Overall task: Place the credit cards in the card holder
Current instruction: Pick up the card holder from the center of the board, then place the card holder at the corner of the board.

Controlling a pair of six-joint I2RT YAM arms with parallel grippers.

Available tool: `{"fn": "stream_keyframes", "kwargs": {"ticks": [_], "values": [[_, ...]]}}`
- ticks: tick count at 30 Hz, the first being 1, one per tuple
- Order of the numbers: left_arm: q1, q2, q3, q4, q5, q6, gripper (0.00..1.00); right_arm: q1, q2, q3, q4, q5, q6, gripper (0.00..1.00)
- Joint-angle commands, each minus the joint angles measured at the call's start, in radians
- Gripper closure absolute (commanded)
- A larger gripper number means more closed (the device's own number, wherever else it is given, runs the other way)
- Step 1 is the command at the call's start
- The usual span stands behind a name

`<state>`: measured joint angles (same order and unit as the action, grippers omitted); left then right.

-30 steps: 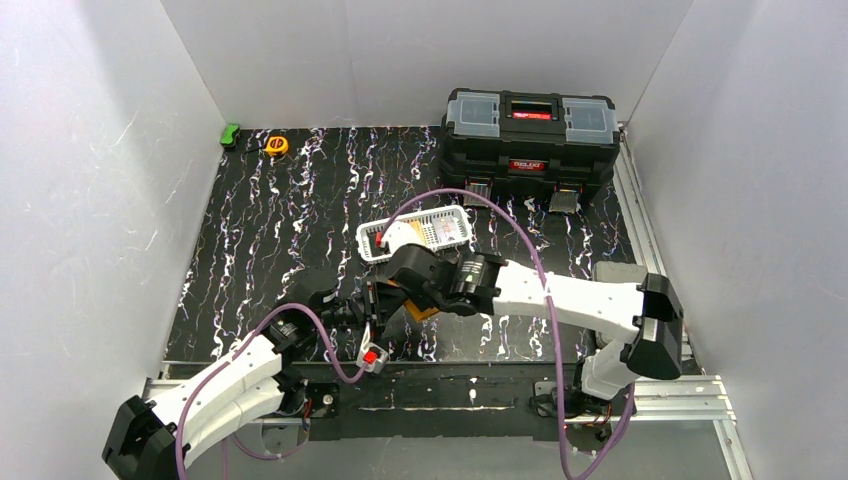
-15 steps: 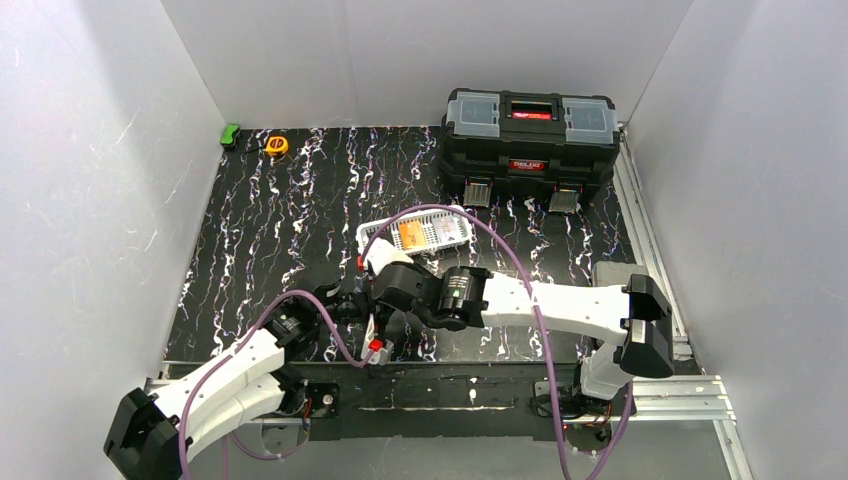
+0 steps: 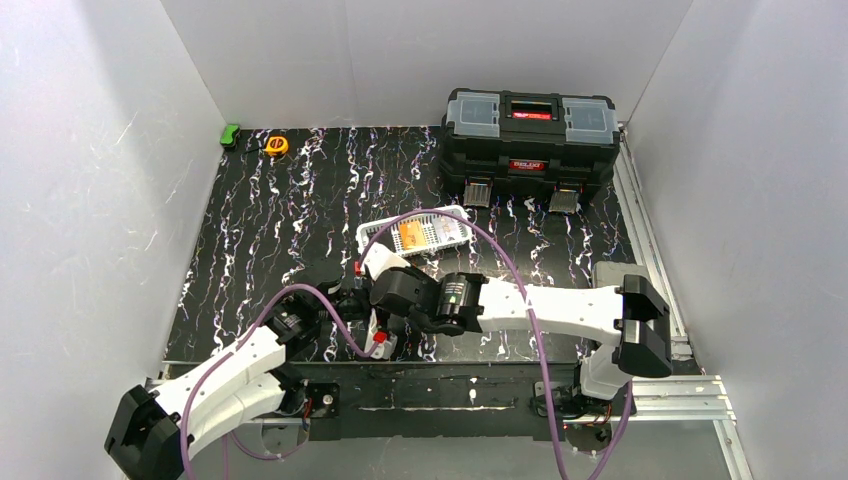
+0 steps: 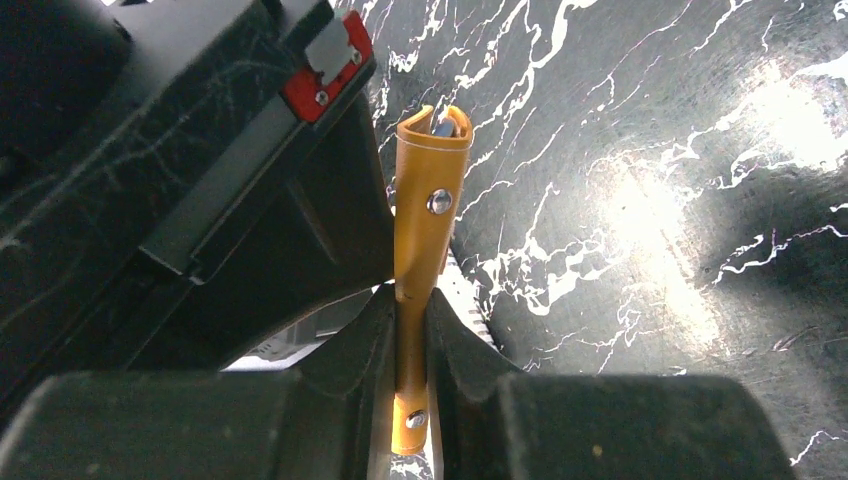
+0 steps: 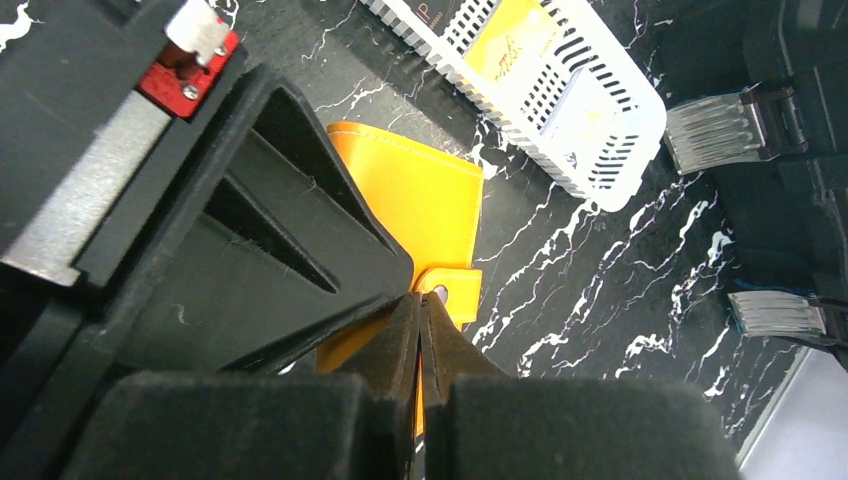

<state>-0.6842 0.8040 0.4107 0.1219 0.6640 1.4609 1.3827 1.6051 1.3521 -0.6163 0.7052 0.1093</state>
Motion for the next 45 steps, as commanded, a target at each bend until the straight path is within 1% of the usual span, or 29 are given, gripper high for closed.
{"fn": "stream_keyframes", "kwargs": {"ticks": [1,5,16,25,33,36,40,41,45], "values": [[-0.007,-0.073,0.062,0.110,0.067,0.029,1.00,-0.018,-0.040,-0.056,0.082,-0.034,0.075,0.99],[-0.011,-0.093,0.056,0.086,0.078,0.042,1.00,-0.057,-0.089,-0.090,0.110,-0.044,0.104,0.99],[-0.021,-0.113,0.053,0.054,0.088,0.049,1.00,-0.092,-0.150,-0.149,0.142,0.036,0.159,0.99],[-0.025,-0.125,0.054,0.031,0.091,0.050,1.00,-0.160,-0.190,-0.192,0.137,0.033,0.219,0.99],[-0.030,-0.132,0.040,0.016,0.093,0.073,1.00,-0.207,-0.228,-0.221,0.122,-0.009,0.256,0.99],[-0.031,-0.134,0.022,0.020,0.099,0.102,1.00,-0.228,-0.247,-0.237,0.103,-0.048,0.284,0.99],[-0.030,-0.135,-0.002,0.032,0.116,0.164,1.00,-0.298,-0.288,-0.257,0.090,-0.183,0.330,0.99],[-0.029,-0.136,-0.006,0.034,0.120,0.173,1.00,-0.322,-0.304,-0.263,0.092,-0.244,0.340,0.95],[-0.030,-0.126,-0.017,0.054,0.122,0.198,1.00,-0.417,-0.359,-0.279,0.112,-0.470,0.373,0.53]]}}
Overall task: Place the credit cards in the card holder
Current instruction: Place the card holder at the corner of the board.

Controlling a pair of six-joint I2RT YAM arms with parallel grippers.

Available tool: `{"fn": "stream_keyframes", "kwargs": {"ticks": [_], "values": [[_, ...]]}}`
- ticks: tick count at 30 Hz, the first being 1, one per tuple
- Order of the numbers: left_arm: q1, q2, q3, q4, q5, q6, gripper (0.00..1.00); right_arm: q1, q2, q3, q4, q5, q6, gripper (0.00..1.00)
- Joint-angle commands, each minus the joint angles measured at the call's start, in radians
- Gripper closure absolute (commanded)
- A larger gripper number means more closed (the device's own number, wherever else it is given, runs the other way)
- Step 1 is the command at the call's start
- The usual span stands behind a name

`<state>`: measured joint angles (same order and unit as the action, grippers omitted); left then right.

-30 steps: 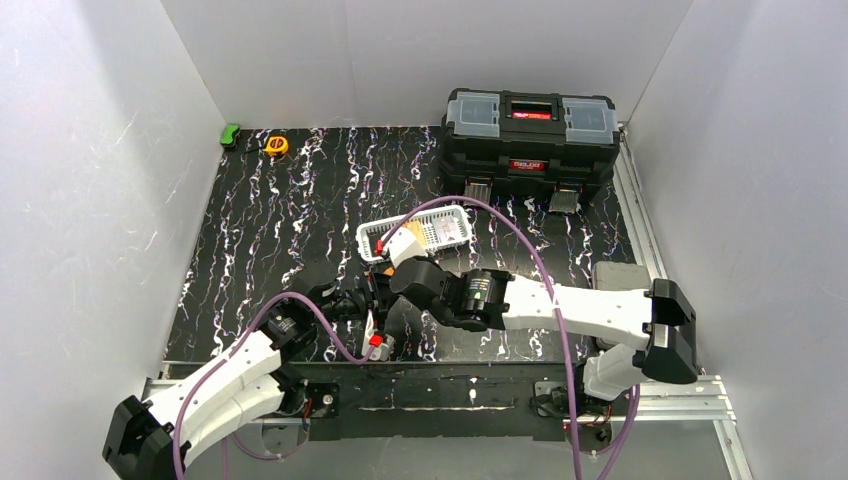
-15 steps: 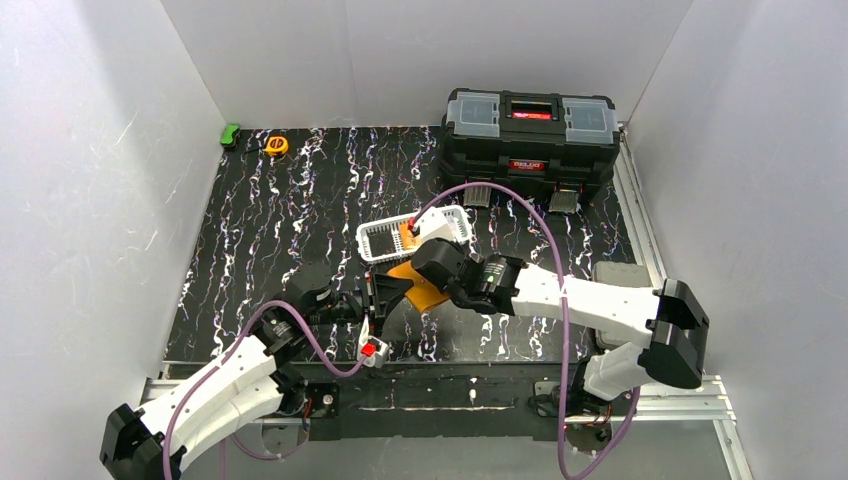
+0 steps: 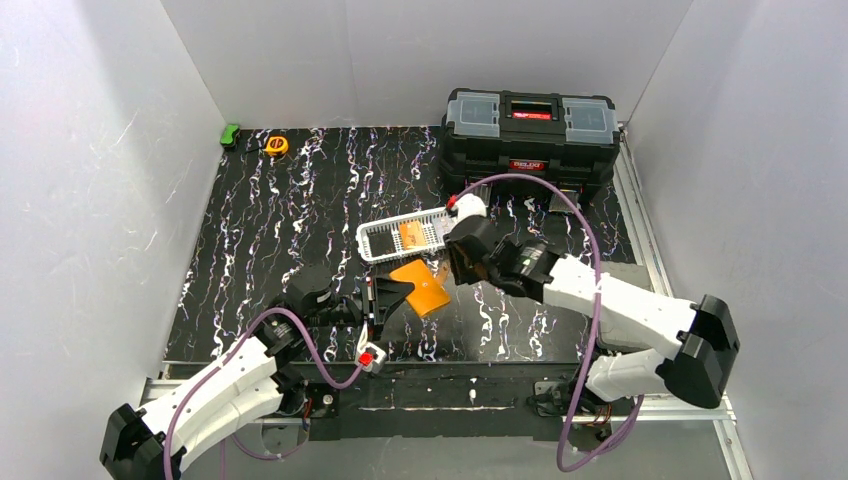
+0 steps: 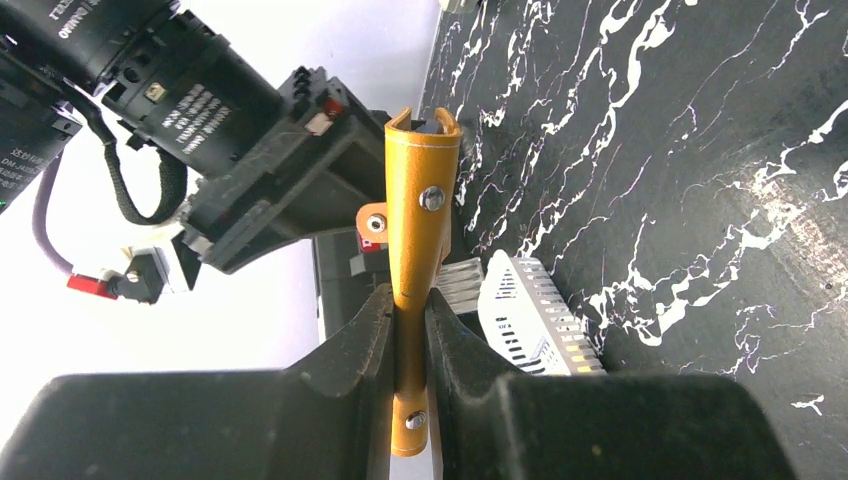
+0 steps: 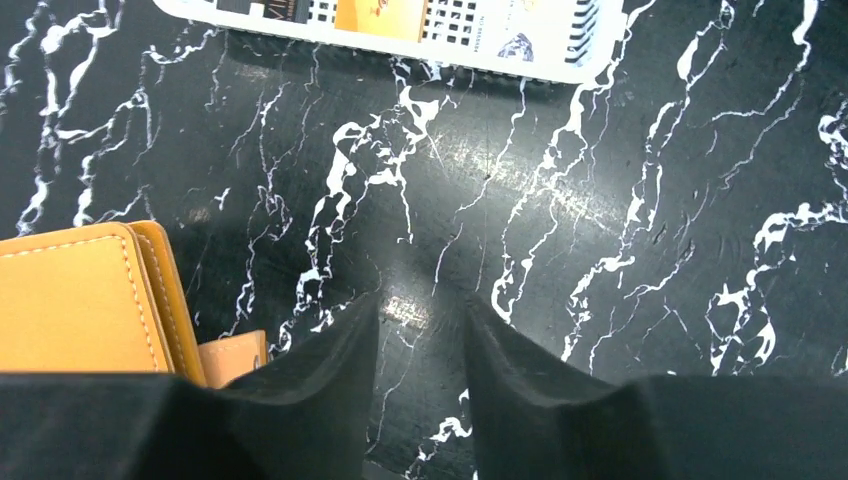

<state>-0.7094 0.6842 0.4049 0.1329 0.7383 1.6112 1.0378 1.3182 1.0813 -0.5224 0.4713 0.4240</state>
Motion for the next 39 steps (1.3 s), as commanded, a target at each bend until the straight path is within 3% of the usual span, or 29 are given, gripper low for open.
{"fn": "stream_keyframes", "kwargs": {"ticks": [1,8,15,25,29,35,39], "values": [[-0.005,-0.006,-0.013,0.047,0.047,0.052,1.00,-0.091,-0.082,-0.010,0.019,-0.277,0.065,0.48],[-0.005,-0.010,-0.024,0.060,0.040,0.061,1.00,-0.154,-0.176,-0.051,0.090,-0.459,0.114,0.36],[-0.004,-0.012,-0.025,0.061,0.029,0.060,1.00,-0.157,-0.295,-0.150,0.230,-0.586,0.117,0.31],[-0.005,-0.002,-0.017,0.070,0.027,0.059,1.00,-0.140,-0.262,-0.101,0.224,-0.612,0.055,0.29],[-0.004,0.005,-0.010,0.074,0.022,0.052,1.00,-0.119,-0.193,-0.048,0.181,-0.540,0.029,0.29],[-0.005,0.004,-0.007,0.076,0.023,0.052,1.00,-0.117,-0.170,-0.037,0.215,-0.454,0.066,0.34],[-0.005,0.006,-0.007,0.076,0.016,0.052,1.00,-0.119,-0.165,-0.035,0.205,-0.409,0.087,0.51]]}}
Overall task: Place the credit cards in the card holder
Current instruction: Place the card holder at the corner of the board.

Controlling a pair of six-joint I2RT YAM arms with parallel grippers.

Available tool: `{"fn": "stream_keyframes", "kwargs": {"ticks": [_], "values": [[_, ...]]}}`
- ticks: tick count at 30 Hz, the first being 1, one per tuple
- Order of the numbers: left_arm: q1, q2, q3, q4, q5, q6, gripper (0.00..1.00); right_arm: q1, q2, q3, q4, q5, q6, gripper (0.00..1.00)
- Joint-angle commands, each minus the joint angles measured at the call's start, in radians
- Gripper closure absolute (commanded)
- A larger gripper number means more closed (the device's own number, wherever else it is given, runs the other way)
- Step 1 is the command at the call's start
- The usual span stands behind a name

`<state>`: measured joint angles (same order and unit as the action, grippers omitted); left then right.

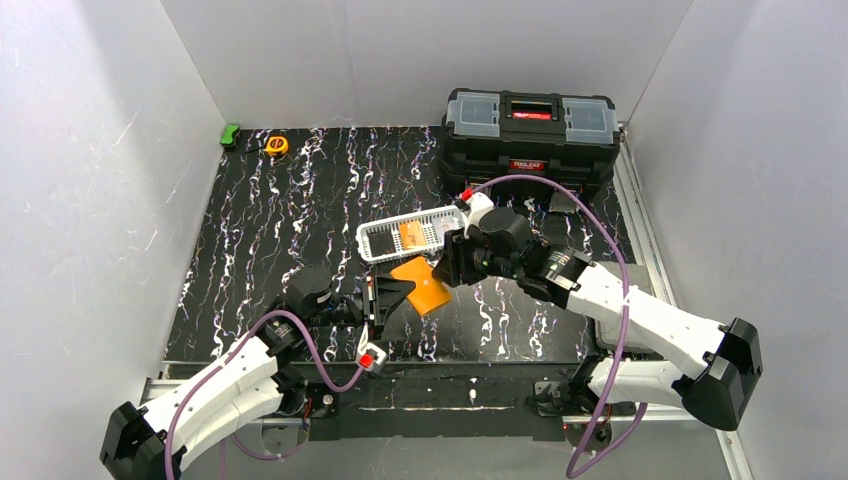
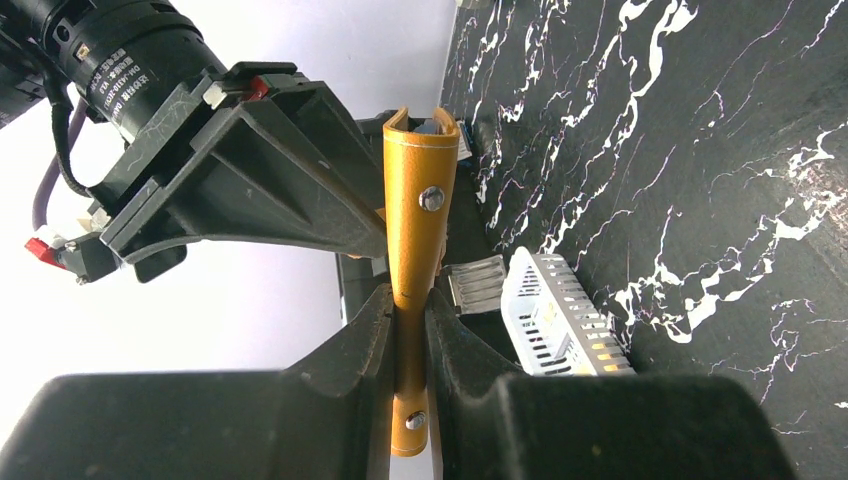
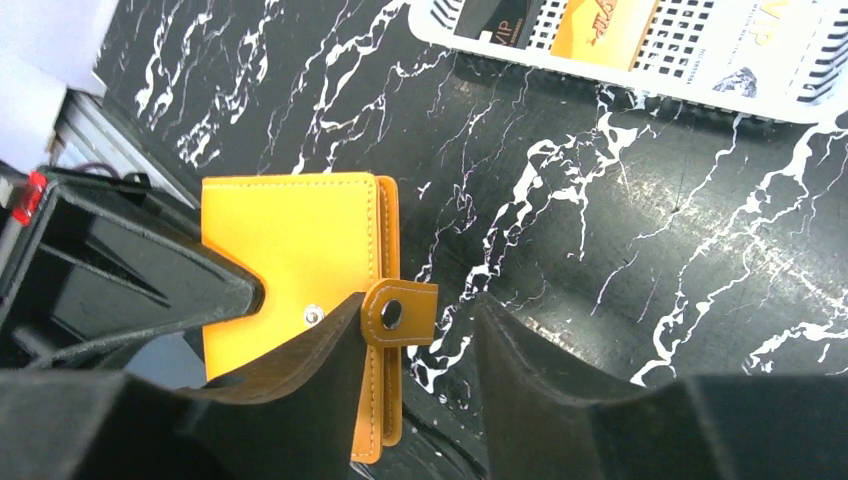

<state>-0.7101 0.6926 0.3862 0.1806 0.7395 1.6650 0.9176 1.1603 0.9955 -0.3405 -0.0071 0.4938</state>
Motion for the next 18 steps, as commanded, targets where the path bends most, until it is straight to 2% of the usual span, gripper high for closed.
{"fn": "stream_keyframes", "kwargs": {"ticks": [1,4,8,9,11,18], "values": [[-0.004,-0.003,0.011,0.029,0.015,-0.003,1.00,0.001,-0.009,0.049,0.017,0.085,0.026,0.55],[-0.004,-0.004,0.005,0.035,0.018,-0.005,1.00,0.001,-0.019,0.035,0.014,0.106,0.037,0.68],[-0.004,-0.007,-0.012,0.051,0.018,-0.005,1.00,0.000,-0.021,0.036,0.016,0.107,0.046,0.97],[-0.004,-0.007,-0.019,0.054,0.016,-0.005,0.98,0.000,-0.019,0.041,0.013,0.107,0.045,0.99],[-0.004,-0.009,-0.042,0.062,0.015,-0.006,0.85,0.000,-0.016,0.050,0.005,0.107,0.043,0.99],[-0.003,0.029,-0.165,0.064,-0.073,-0.062,0.68,0.000,0.068,0.047,-0.057,0.097,0.035,0.99]]}}
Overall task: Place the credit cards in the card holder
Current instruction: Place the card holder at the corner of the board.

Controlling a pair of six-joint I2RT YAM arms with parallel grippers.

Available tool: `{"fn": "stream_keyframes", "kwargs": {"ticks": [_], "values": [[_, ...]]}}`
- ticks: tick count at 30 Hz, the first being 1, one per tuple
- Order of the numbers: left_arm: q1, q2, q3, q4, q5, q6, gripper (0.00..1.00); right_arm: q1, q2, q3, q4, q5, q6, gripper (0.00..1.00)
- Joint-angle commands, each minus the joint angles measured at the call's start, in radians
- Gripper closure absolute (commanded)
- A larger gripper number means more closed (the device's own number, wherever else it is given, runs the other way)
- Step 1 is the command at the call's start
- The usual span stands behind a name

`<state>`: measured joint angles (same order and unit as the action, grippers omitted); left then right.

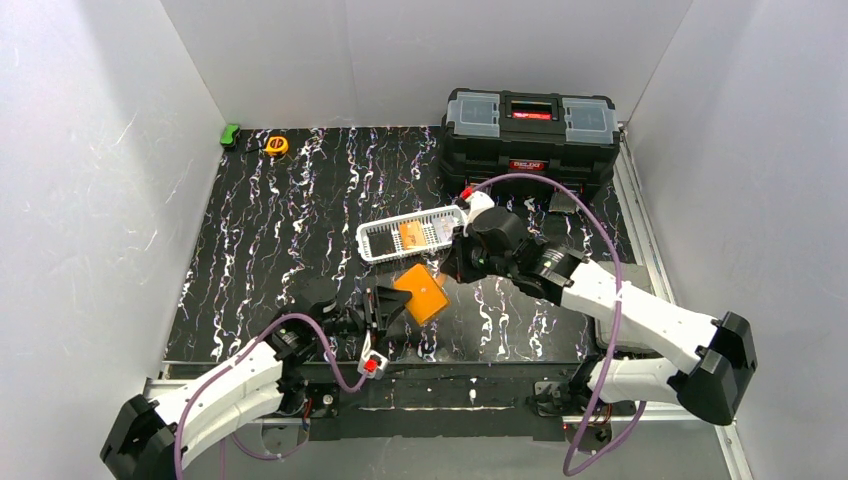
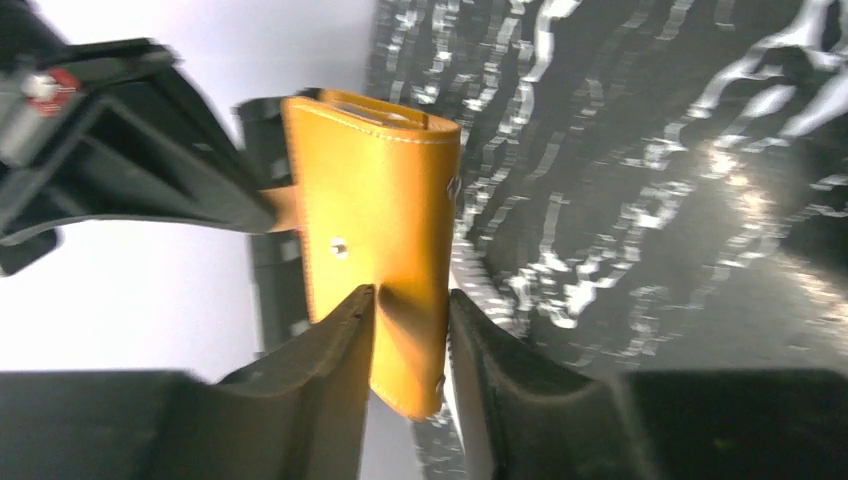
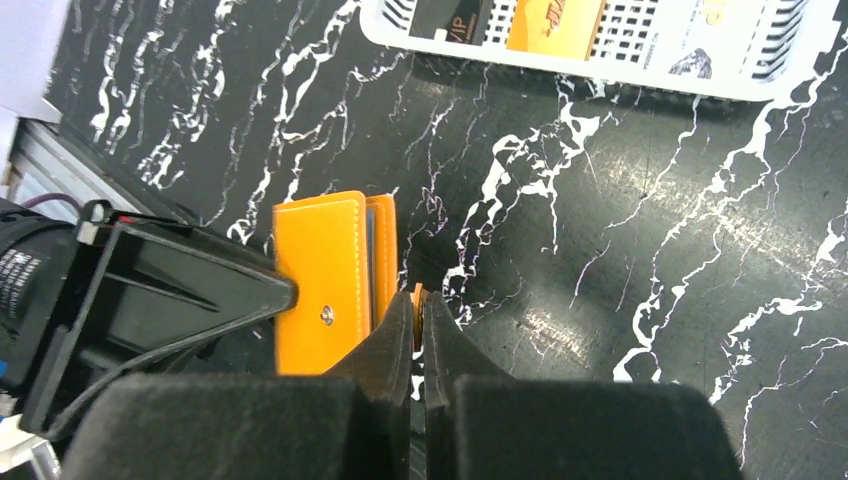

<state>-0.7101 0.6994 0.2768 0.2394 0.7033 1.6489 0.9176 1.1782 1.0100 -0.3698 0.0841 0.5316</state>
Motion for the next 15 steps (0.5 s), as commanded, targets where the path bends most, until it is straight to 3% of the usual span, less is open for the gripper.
{"fn": "stream_keyframes", "kwargs": {"ticks": [1,3,5,15], "values": [[-0.004,0.028,-0.068,-0.004,-0.047,-0.052,0.62,0.000,0.065,0.022,-0.026,-0.006,-0.004,0.99],[-0.005,0.033,-0.090,-0.035,-0.063,-0.060,0.44,0.000,0.100,0.001,-0.011,-0.034,-0.003,0.99],[-0.003,0.025,-0.100,-0.063,-0.076,-0.084,0.37,0.000,0.145,-0.011,0.002,-0.060,-0.004,0.99],[-0.003,-0.056,-0.088,-0.172,-0.076,-0.138,0.35,0.003,0.262,0.009,0.041,-0.156,-0.012,0.99]]}}
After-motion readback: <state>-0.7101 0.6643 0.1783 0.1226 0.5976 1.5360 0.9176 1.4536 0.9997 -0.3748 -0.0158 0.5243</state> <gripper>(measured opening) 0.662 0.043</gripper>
